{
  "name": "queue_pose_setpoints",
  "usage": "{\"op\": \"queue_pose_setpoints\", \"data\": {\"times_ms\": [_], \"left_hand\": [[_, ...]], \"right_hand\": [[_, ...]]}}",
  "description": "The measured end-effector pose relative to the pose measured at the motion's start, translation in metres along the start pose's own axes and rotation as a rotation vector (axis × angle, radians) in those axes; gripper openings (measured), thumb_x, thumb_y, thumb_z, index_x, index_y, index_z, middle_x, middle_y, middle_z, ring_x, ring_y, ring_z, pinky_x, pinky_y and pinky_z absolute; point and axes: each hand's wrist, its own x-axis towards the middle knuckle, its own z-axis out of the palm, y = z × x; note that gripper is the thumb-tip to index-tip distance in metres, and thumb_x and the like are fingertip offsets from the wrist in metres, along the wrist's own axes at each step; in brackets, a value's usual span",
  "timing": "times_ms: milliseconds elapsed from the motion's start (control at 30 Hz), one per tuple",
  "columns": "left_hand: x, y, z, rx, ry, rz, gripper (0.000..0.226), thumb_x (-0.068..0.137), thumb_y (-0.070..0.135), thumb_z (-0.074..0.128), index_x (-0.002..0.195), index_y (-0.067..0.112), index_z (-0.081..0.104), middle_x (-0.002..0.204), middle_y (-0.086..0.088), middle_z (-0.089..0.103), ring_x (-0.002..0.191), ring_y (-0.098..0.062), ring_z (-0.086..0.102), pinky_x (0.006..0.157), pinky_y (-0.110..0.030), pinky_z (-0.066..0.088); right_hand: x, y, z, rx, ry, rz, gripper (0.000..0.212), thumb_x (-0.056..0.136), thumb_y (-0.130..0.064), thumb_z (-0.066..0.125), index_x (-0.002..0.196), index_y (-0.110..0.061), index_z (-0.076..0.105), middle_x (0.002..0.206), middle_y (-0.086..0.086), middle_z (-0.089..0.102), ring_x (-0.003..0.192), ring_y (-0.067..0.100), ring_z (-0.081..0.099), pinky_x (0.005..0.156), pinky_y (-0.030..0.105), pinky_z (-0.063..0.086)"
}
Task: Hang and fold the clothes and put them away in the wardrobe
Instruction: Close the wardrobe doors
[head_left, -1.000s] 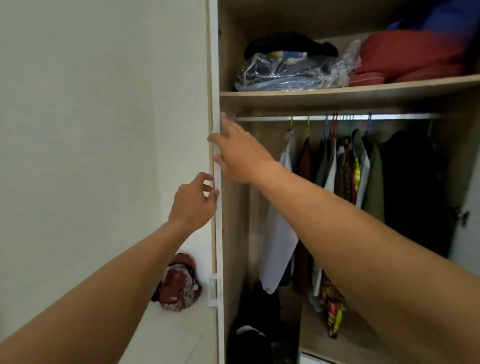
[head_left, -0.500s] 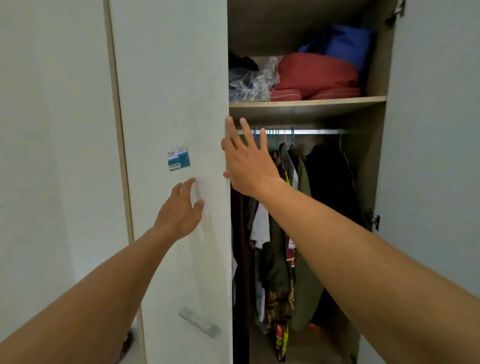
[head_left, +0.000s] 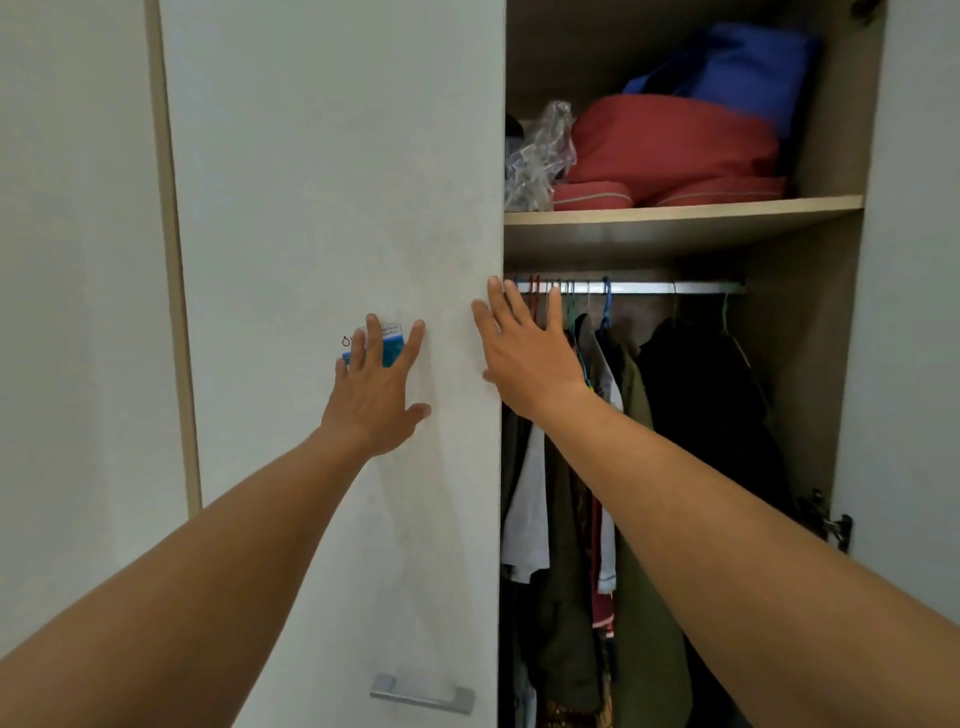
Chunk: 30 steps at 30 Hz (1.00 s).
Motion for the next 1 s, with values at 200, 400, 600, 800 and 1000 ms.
{"op": "queue_pose_setpoints", "data": {"times_ms": [200, 400, 600, 800, 1000], "left_hand": [[0.015, 0.007, 0.023, 0.009, 0.056, -0.035, 0.105, 0.092, 0.050, 0.064, 0.154, 0.041, -0.021, 0.161, -0.008, -0.033, 0.151, -0.035, -0.021, 0.121, -0.059, 0.006], [0.011, 0.010, 0.021, 0.018, 0.059, -0.061, 0.105, 0.090, 0.050, 0.066, 0.155, 0.041, -0.017, 0.163, -0.008, -0.027, 0.152, -0.035, -0.016, 0.119, -0.062, 0.008], [0.003, 0.031, 0.000, -0.001, -0.019, -0.088, 0.092, 0.094, 0.049, 0.060, 0.158, 0.036, -0.005, 0.166, -0.011, -0.014, 0.153, -0.038, -0.008, 0.120, -0.061, 0.013], [-0.032, 0.084, -0.028, -0.103, 0.038, 0.120, 0.072, 0.103, 0.025, 0.044, 0.160, 0.031, 0.000, 0.167, -0.013, -0.002, 0.153, -0.037, -0.001, 0.121, -0.060, 0.013], [-0.088, 0.162, -0.073, -0.263, 0.012, 0.331, 0.068, 0.103, 0.034, 0.042, 0.160, 0.031, 0.005, 0.166, -0.017, 0.004, 0.153, -0.039, 0.001, 0.119, -0.060, 0.015]], "right_hand": [[0.015, 0.010, 0.031, 0.020, 0.007, -0.010, 0.074, 0.108, -0.017, 0.043, 0.160, -0.008, -0.010, 0.166, 0.015, -0.019, 0.154, 0.028, -0.016, 0.120, 0.066, 0.002], [0.014, 0.014, 0.027, 0.145, -0.081, -0.009, 0.082, 0.104, -0.021, 0.049, 0.160, -0.015, -0.012, 0.166, 0.008, -0.026, 0.154, 0.030, -0.017, 0.120, 0.066, -0.002], [-0.014, 0.016, -0.007, 0.167, -0.183, 0.023, 0.078, 0.102, -0.025, 0.049, 0.162, -0.015, 0.001, 0.169, 0.011, -0.011, 0.155, 0.029, -0.015, 0.121, 0.061, -0.003], [-0.086, 0.048, -0.063, 0.114, -0.215, 0.125, 0.069, 0.104, -0.027, 0.046, 0.162, -0.018, 0.011, 0.169, 0.013, -0.002, 0.156, 0.031, -0.009, 0.123, 0.061, 0.004], [-0.190, 0.089, -0.144, 0.001, -0.252, 0.255, 0.066, 0.104, -0.032, 0.047, 0.161, -0.018, 0.016, 0.169, 0.013, 0.003, 0.156, 0.031, -0.005, 0.124, 0.059, 0.008]]}}
